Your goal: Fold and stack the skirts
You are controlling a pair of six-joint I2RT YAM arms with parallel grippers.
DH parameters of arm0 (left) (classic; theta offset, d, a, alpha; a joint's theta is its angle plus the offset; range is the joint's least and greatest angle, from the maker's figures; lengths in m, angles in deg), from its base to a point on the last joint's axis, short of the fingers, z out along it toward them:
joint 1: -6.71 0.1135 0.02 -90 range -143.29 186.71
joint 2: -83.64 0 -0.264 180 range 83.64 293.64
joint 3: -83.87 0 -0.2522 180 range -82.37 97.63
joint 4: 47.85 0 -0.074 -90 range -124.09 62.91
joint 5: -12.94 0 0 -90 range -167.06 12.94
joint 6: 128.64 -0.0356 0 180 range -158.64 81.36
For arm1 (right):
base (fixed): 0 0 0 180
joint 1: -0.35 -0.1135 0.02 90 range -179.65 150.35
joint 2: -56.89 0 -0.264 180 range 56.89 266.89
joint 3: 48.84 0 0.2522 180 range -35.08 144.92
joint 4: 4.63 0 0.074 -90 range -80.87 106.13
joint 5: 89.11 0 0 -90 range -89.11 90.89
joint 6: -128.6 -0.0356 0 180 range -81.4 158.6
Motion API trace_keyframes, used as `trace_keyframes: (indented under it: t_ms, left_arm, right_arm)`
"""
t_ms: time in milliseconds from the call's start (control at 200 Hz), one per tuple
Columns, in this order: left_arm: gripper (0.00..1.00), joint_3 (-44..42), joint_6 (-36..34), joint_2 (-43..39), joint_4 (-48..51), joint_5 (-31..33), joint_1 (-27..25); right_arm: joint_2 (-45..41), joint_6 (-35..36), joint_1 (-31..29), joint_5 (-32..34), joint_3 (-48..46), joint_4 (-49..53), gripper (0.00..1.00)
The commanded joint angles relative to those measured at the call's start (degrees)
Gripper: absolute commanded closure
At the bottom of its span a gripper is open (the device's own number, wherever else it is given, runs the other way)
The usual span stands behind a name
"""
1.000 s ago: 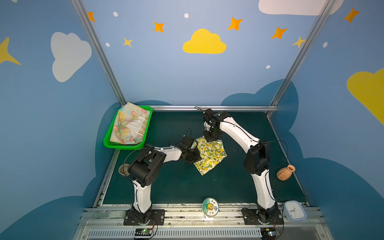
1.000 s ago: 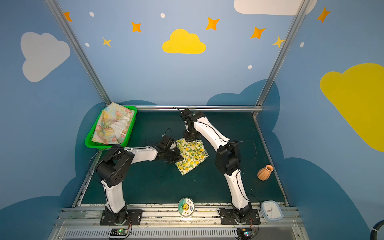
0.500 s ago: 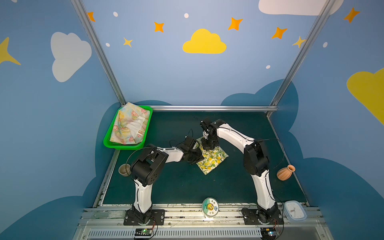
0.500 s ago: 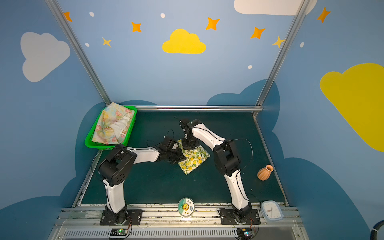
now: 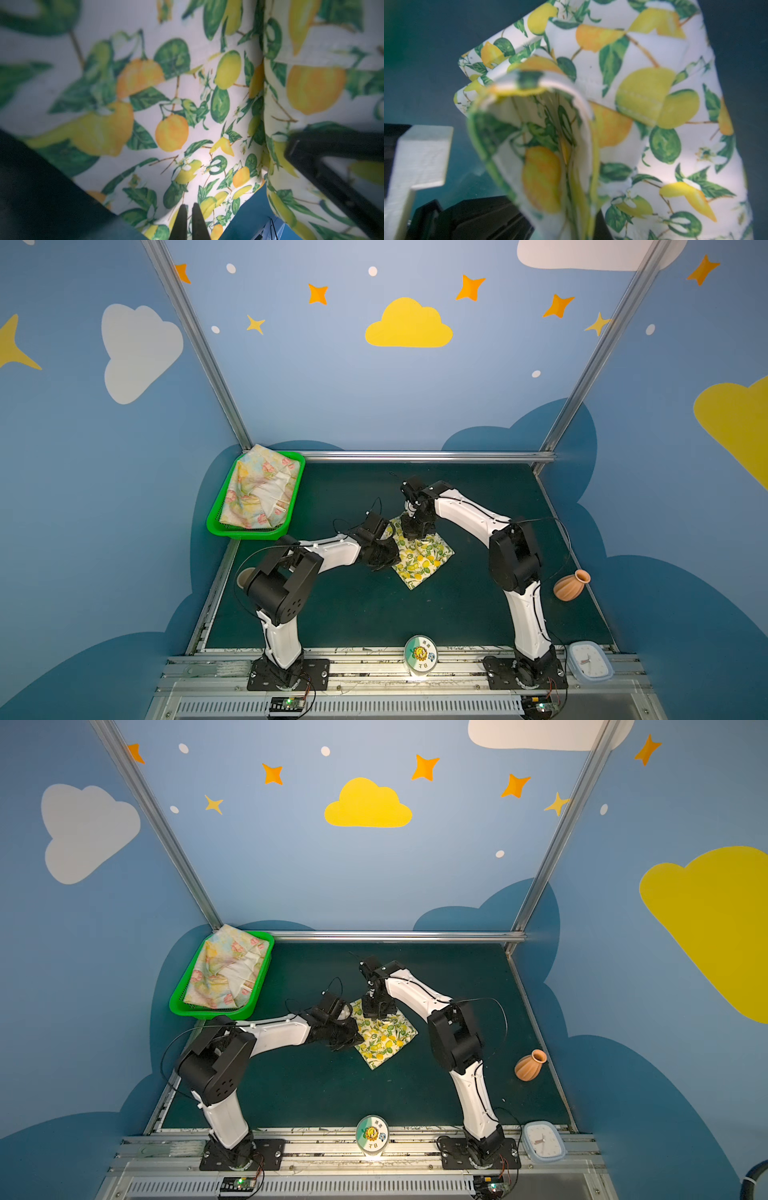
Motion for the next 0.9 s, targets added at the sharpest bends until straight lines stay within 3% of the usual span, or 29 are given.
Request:
trace_keyframes:
  t_ms: [0,335,896]
  left_arm:
    - [0.9,-0.67,-1.64,1.11,1.96,0.6,0.28]
    - [0.91,-0.28,-1.18,5.83,0.9,-0.22,0.19]
    - [0.91,-0.83,-1.26,6.03,1.07,-0.11,0.19]
  right_arm:
    - [-3.04,-0.92,-0.5,-1.19,-1.37,-1.8,1.0]
    - [-4.98,-1.16,-1.13,-1.32,-5.55,-5.21,1.0]
    - [-3.53,-3.64,-2.31,-2.66,-7.25,-9.07,1.0]
